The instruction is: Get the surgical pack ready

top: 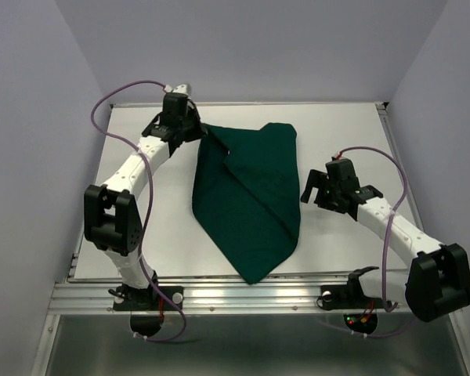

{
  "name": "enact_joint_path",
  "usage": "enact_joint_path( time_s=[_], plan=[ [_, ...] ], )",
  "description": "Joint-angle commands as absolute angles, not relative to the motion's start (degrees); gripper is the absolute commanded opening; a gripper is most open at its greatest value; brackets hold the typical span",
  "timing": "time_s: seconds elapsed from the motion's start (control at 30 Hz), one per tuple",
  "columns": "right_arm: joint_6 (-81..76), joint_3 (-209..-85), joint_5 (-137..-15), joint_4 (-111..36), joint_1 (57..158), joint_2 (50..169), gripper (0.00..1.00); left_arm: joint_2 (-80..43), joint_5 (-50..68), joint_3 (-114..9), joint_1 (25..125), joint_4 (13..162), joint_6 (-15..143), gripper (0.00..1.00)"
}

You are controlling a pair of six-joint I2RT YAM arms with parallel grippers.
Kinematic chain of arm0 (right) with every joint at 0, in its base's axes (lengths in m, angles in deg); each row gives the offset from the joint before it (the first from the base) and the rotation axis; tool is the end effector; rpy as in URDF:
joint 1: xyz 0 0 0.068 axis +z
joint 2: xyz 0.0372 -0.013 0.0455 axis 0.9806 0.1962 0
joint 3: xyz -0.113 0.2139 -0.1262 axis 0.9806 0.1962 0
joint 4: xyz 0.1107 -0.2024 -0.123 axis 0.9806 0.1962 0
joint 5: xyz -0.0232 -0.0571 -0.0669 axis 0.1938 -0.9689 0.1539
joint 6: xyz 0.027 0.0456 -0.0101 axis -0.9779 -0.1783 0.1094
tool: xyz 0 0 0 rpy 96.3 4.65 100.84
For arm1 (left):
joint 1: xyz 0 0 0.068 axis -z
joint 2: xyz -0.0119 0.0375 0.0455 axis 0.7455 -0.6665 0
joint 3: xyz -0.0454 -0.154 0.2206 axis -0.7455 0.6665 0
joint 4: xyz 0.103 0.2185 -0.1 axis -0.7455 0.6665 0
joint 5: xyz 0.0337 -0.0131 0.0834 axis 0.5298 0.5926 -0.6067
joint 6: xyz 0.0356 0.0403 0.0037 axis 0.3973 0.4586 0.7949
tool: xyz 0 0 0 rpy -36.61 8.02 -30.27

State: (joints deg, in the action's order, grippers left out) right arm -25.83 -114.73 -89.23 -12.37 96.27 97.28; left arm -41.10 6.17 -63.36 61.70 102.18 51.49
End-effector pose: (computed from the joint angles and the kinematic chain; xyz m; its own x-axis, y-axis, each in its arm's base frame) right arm 0.2295 0.0691 0.2228 -0.7657 0.2803 -0.5789 0.1628 0.9552 0.2472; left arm 0.3931 -0.0979 0.3201 -0.5370 -0.2957 -0.7901 0.1036 0.9064 -0.4096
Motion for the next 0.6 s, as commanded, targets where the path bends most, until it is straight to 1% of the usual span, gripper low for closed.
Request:
enact_joint_path(
  time_s=[0.0, 0.27, 0.57],
  plan=[
    [-26.44, -115.01, -91.82, -13.06, 95.91, 94.83, 0.98, -41.68, 7.83, -69.56, 67.18, 102.07, 49.81, 0.00],
    [-27.23, -114.31, -91.38, -12.44, 95.91, 93.94, 0.99, -50.03, 8.98, -83.27, 79.12, 102.95, 48.58, 0.00],
    [-28.55, -112.73, -92.96, -12.35, 95.91, 94.82, 0.99, -57.07, 9.60, -92.17, 86.34, 104.63, 49.72, 0.00]
  ],
)
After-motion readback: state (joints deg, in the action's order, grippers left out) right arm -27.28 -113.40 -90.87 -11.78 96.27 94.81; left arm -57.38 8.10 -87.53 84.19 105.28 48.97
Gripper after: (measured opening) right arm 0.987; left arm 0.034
